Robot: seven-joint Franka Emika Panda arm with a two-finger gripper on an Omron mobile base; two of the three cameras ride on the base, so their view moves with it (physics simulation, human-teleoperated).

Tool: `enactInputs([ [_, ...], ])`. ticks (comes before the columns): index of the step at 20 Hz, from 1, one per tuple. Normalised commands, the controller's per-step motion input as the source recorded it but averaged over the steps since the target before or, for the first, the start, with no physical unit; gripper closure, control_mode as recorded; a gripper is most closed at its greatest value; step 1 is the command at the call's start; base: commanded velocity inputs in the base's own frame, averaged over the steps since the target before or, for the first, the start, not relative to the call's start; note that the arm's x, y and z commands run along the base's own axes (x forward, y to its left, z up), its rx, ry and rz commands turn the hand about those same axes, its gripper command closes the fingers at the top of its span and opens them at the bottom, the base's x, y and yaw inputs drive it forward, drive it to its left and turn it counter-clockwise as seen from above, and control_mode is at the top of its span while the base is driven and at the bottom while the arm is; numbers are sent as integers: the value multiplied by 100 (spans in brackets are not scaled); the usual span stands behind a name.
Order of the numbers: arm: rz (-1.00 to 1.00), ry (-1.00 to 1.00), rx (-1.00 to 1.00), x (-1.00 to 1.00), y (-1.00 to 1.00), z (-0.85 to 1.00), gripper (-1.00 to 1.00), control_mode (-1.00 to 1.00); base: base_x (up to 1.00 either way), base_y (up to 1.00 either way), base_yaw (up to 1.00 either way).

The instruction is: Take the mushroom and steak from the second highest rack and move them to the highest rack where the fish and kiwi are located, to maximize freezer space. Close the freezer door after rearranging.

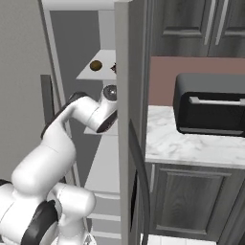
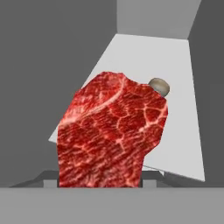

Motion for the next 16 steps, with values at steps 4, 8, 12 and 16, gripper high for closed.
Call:
enactInputs([
  [4, -12, -1, 0, -30, 0, 91, 100, -100, 0, 0, 0],
  [8, -8, -1, 1, -30, 0, 100, 100, -100, 0, 0, 0],
  [12, -7, 0, 1, -51, -5, 94, 100, -100, 0, 0, 0],
  [16, -6, 0, 0, -49, -3, 74, 100, -100, 0, 0, 0],
])
